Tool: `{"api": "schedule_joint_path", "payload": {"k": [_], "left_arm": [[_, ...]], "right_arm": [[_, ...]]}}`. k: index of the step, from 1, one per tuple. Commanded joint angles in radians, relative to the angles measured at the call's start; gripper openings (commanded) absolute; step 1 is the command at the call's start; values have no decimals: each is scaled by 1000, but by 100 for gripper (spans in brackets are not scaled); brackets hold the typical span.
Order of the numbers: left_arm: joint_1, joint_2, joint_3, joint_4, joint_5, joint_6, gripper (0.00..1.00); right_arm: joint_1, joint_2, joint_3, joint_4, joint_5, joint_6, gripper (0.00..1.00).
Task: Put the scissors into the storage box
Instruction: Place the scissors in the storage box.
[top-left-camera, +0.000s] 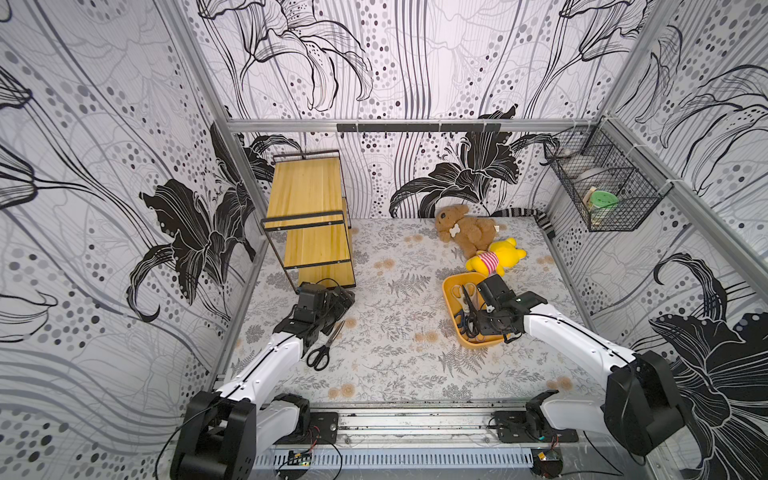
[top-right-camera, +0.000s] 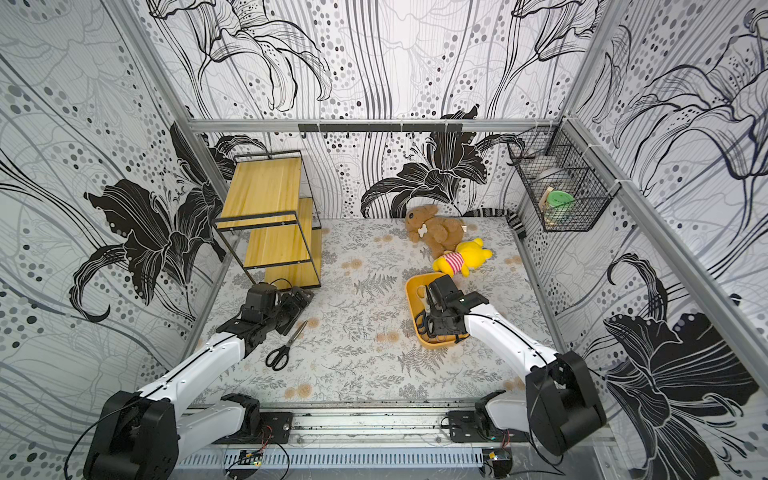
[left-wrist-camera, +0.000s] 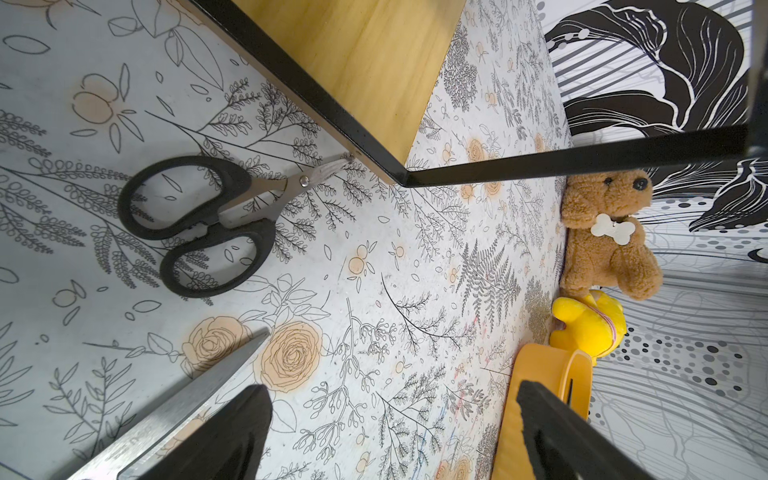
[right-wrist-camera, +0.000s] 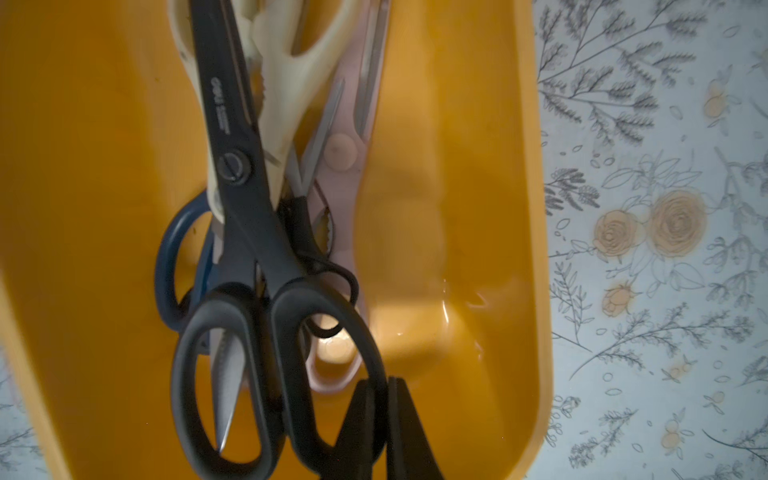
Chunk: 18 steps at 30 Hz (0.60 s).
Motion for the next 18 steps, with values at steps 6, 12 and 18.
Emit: {"api": "schedule_joint_path", "payload": {"k": [6, 12, 18], "left_arm": [[7, -17, -17, 25, 0, 2, 97], [6, -30, -21, -14, -15, 19, 97], [6, -42, -5, -146, -104, 53, 97]], "right_arm": [[-3, 48, 15, 25, 6, 31, 9], [-2, 40, 50, 32, 22, 38, 35], [-2, 29, 137, 19, 35, 52, 44]]}}
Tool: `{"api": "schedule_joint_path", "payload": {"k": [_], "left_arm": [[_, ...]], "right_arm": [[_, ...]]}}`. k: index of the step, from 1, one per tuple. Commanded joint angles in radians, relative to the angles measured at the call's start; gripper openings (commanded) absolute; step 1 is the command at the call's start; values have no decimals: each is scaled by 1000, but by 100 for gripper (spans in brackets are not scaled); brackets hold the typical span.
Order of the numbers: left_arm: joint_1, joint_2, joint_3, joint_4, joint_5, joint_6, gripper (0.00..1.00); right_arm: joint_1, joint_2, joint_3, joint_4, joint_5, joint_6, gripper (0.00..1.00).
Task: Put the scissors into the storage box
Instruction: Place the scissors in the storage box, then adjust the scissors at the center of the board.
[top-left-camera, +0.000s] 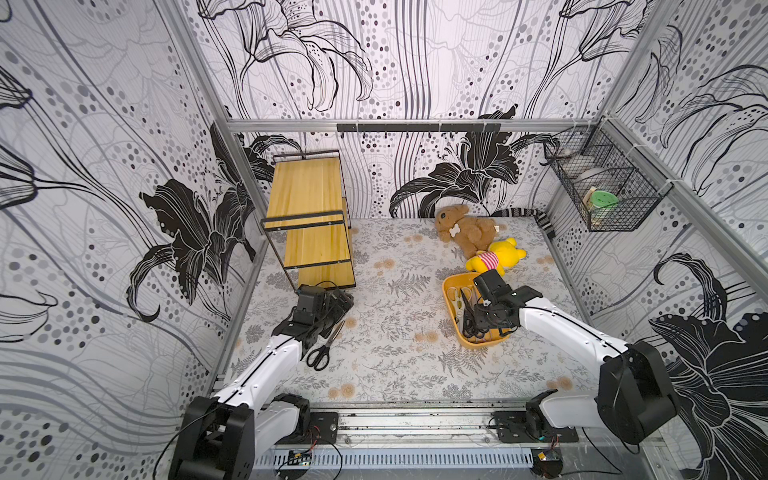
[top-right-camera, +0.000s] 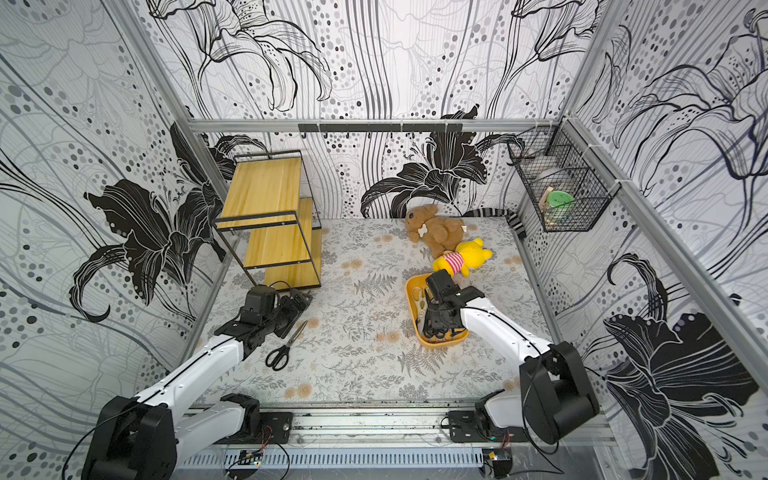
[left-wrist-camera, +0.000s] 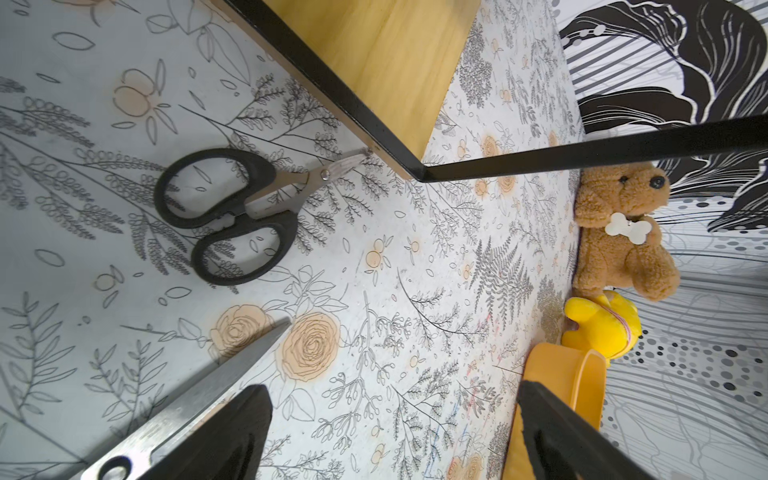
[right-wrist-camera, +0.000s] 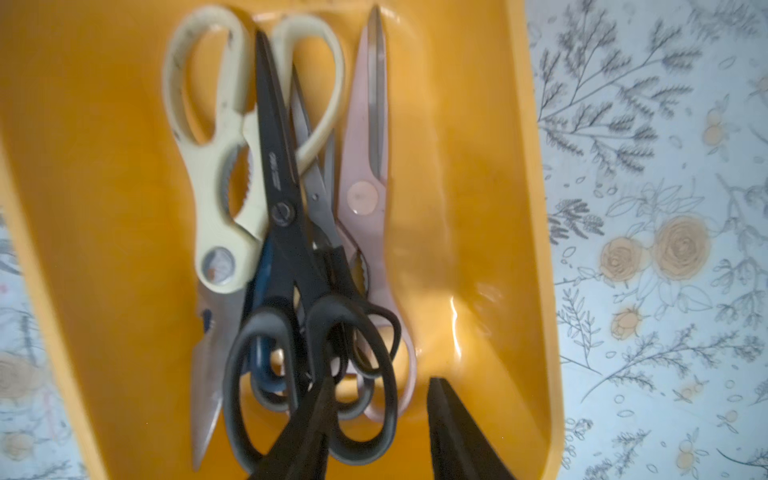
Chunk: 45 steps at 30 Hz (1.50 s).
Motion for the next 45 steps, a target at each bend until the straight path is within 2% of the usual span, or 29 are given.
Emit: {"api": "schedule_joint_path", "payload": {"k": [1, 5, 10, 15, 21, 34, 39, 41, 45], "left_arm": [[7, -17, 7, -115, -93, 39, 97], [6, -38, -3, -191, -174, 37, 97], [7, -78, -42, -238, -280, -9, 97], [7, -82, -59, -260, -283, -46, 97], [7, -79, -57, -322, -311, -33, 97], [5, -126, -126, -362, -261, -53, 97], [-1, -146, -183, -328, -197, -104, 97], [-19, -150, -198, -319, -168, -137, 97], [-114, -169, -206, -302, -152, -229, 97]], "right_arm": [[-1, -12, 73, -5, 17, 24, 45], [5, -9, 101, 30, -44, 39, 46], [65, -8, 95, 97, -75, 81, 46], [135, 43, 105, 98, -59, 95, 46], [143, 52, 86, 121, -61, 99, 46], [144, 61, 115, 105, -23, 81, 46], [145, 78, 124, 103, -26, 84, 46], [144, 81, 125, 101, -24, 82, 46], [143, 83, 122, 101, -18, 81, 46]]}}
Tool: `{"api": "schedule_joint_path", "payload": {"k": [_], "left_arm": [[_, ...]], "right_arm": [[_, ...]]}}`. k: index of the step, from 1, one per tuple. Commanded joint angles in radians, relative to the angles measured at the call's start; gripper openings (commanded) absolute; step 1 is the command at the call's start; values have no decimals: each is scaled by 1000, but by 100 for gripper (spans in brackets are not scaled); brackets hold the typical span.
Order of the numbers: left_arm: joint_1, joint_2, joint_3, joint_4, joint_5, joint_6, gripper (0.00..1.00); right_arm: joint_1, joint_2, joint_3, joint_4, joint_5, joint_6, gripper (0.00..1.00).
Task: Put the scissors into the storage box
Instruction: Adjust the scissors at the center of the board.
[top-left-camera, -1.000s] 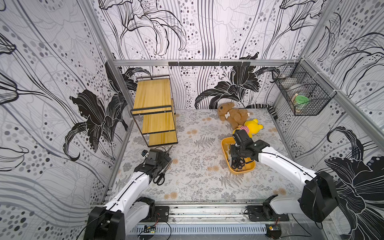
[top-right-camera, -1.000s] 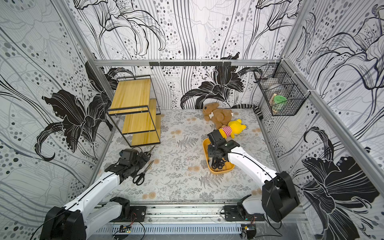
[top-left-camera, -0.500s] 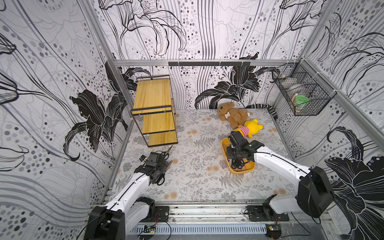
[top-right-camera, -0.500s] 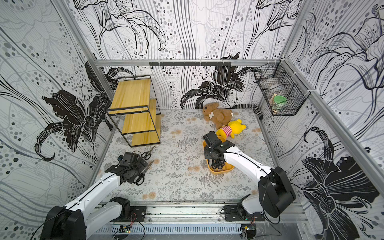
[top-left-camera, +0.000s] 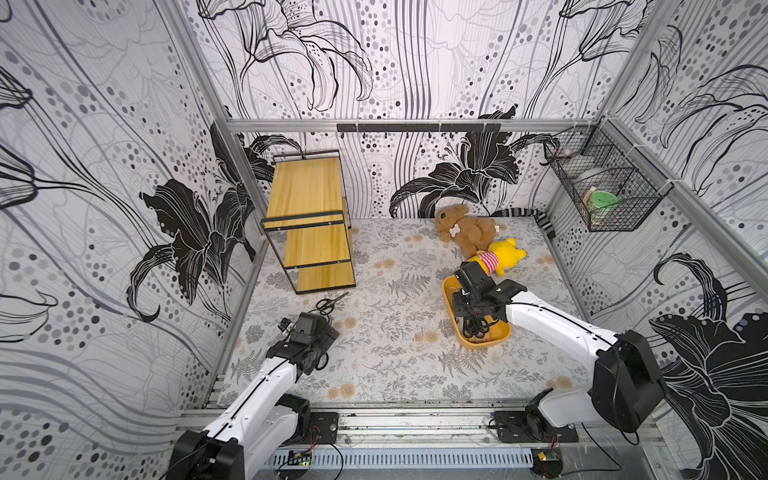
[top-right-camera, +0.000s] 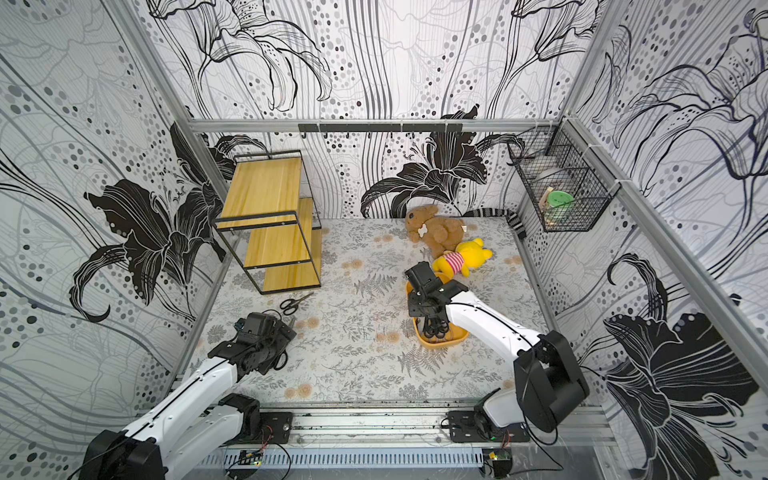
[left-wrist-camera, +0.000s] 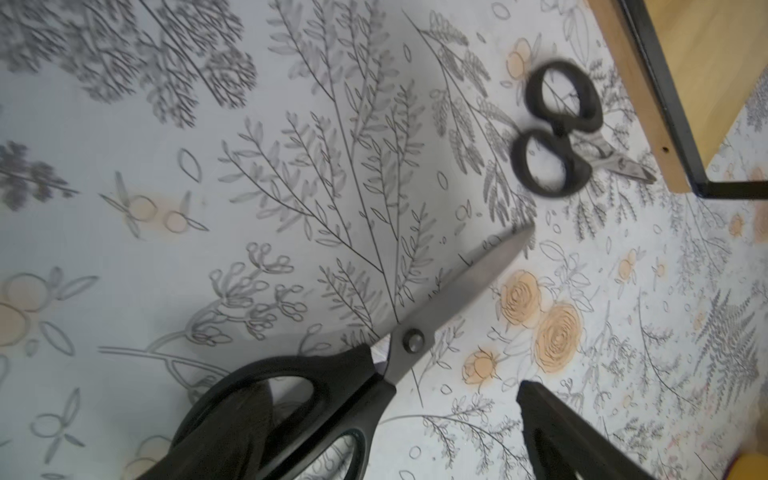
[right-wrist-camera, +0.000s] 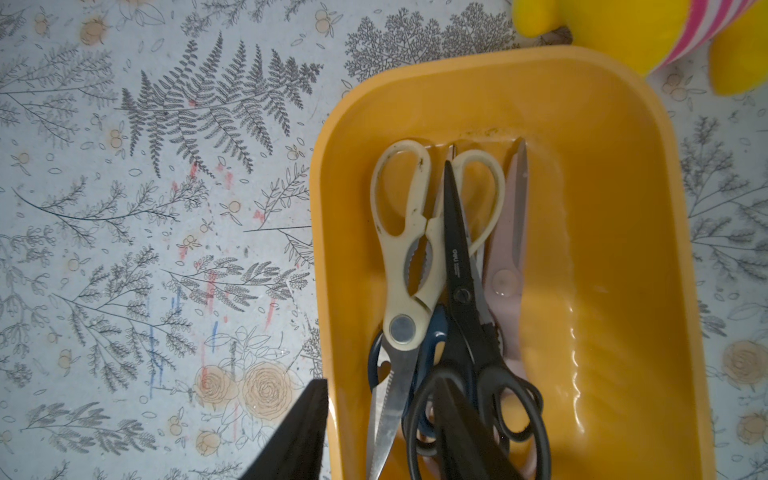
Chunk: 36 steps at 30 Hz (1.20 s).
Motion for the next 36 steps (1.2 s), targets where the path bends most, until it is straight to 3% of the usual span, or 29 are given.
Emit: {"api": "schedule_joint_path", "payload": {"k": [1, 8, 20, 27, 33, 36], "left_arm": [[-77, 0, -48, 7, 83, -124, 97], [-297, 137, -22, 191, 82, -270, 97], [-524, 564, 268, 374, 108, -245, 97], [-543, 597, 339, 378, 119, -200, 97], [-526, 504, 401, 329, 71, -147, 97], [-467, 447, 413, 308, 62, -122, 97]], "right_arm": [[3, 11, 21, -10, 24, 7, 46], [3, 33, 16, -6, 22, 8, 47], [4, 38, -25, 6, -1, 4, 46], [4, 37, -29, 8, 2, 2, 46], [22, 39, -19, 79, -102, -34, 43], [78, 68, 24, 91, -122, -60, 40]]}}
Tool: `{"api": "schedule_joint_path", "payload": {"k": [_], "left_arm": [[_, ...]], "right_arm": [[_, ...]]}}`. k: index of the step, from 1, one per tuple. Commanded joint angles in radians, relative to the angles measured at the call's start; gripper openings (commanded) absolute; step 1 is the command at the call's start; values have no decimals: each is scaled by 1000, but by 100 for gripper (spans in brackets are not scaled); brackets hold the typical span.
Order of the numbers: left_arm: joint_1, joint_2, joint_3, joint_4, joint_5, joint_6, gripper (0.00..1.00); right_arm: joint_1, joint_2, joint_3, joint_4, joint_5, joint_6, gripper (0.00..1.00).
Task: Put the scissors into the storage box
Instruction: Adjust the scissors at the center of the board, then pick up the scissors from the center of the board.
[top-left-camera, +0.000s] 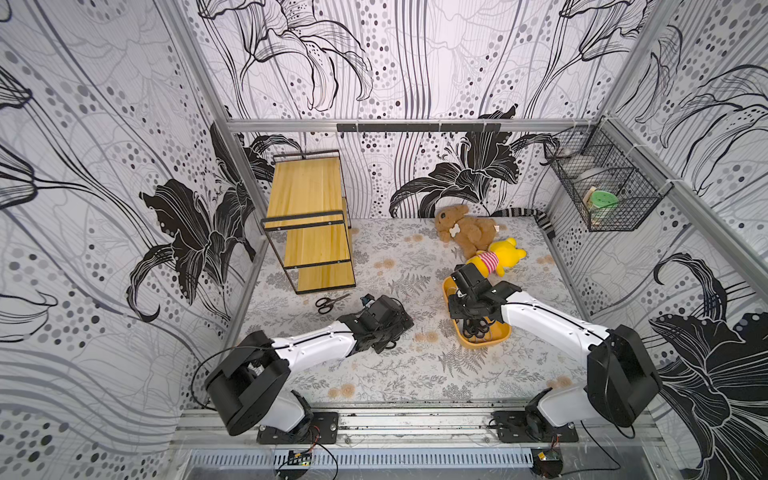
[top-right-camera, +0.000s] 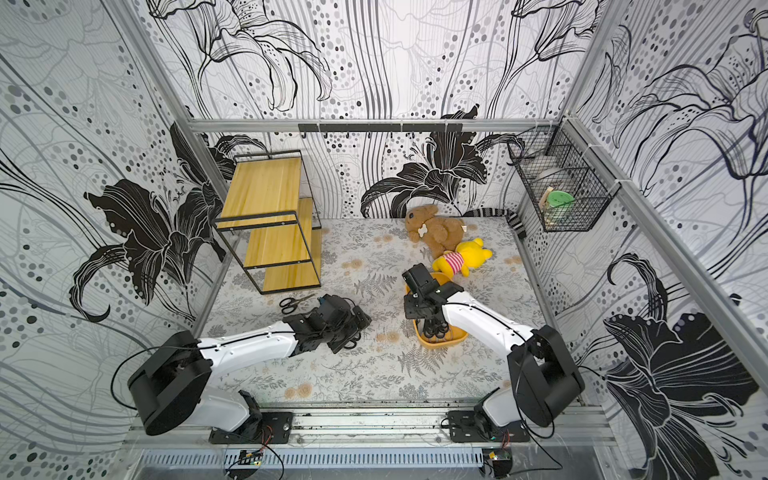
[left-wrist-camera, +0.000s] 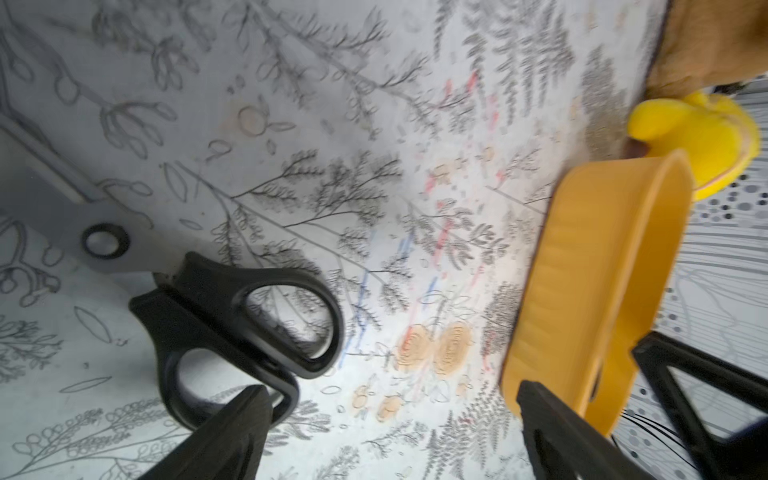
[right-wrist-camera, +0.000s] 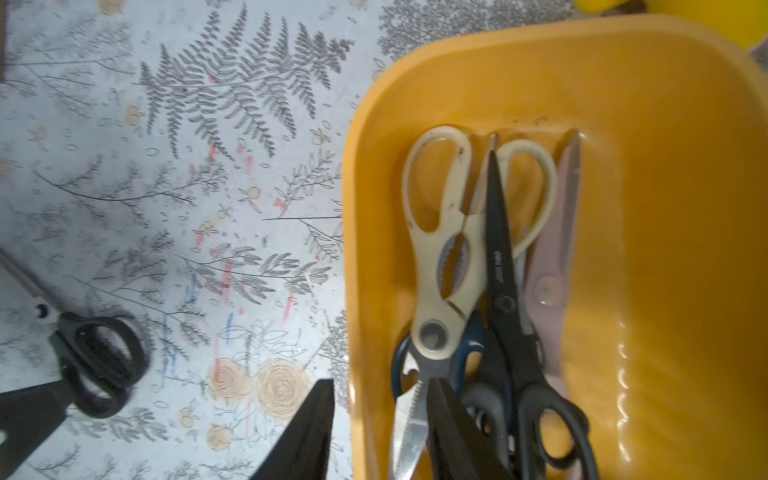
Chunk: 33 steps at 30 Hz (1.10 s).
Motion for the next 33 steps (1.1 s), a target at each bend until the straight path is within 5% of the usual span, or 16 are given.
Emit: {"api": "schedule_joint_path", "payload": {"k": [1, 14, 33], "left_arm": [[75, -83, 23, -19, -32, 51, 97], [461, -309, -170, -8, -18, 129, 97], [553, -343, -263, 5, 29, 176, 97]], "right_arm": [[68, 49, 64, 28, -51, -42, 39], [318, 416, 379, -74, -41, -122, 39], [364, 572, 470, -117, -2, -141, 32]]}}
